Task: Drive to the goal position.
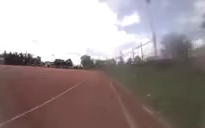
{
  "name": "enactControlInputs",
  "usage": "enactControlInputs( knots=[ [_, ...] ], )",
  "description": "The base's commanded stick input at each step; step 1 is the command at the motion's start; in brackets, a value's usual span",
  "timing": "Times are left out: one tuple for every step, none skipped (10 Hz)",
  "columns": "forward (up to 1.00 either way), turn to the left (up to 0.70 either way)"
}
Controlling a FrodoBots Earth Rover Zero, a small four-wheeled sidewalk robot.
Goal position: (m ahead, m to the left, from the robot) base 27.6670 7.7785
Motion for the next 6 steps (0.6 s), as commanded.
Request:
enactControlInputs(
  knots=[
    [0.70,0.00],
    [0.70,0.00],
    [0.70,0.00],
    [0.70,0.00],
    [0.70,0.00],
    [0.70,0.00]
  ],
)
